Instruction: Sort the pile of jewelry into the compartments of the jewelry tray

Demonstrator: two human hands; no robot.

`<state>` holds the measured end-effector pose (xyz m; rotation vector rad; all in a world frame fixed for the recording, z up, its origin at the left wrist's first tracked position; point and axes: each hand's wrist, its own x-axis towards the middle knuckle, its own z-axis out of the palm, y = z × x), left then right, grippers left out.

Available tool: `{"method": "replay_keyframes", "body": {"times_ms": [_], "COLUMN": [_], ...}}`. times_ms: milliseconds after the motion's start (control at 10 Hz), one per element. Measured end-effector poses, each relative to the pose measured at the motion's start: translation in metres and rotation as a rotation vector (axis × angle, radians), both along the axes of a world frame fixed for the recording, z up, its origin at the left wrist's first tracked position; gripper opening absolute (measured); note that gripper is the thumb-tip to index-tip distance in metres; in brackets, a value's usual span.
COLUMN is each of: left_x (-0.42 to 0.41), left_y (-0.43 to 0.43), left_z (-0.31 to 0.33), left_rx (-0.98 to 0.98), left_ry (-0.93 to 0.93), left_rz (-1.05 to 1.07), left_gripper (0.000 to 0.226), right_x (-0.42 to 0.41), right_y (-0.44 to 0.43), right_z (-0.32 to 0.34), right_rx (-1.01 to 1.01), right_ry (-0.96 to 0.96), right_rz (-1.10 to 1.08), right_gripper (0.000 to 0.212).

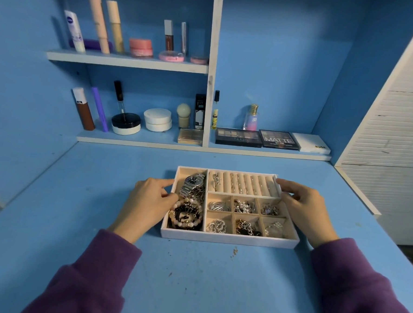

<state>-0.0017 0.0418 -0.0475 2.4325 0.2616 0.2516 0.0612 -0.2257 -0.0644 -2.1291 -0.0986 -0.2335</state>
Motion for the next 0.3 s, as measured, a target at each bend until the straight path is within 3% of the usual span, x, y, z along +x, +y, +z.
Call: {"method": "replay_keyframes", "body": {"times_ms": [200,300], "left_x": [-0.004,-0.025], "left_y": [0.006,0.010], "left_z": [0.001,0.003], "left_rx": [0.004,-0.173], "left_ry": [0.037,-0.090], "left_rz": [-0.015,0.004], "left_gripper": [0.041,0.031], "right_x": [0.000,-0.013], "right_y": [-0.007,-0.015], "right_z": [-0.002,0.003], "right_rx": [0.060,0.192], "right_ry": [0.066,0.066], "right_rz": [0.027,0.024], "right_gripper": [0.030,0.026]}}
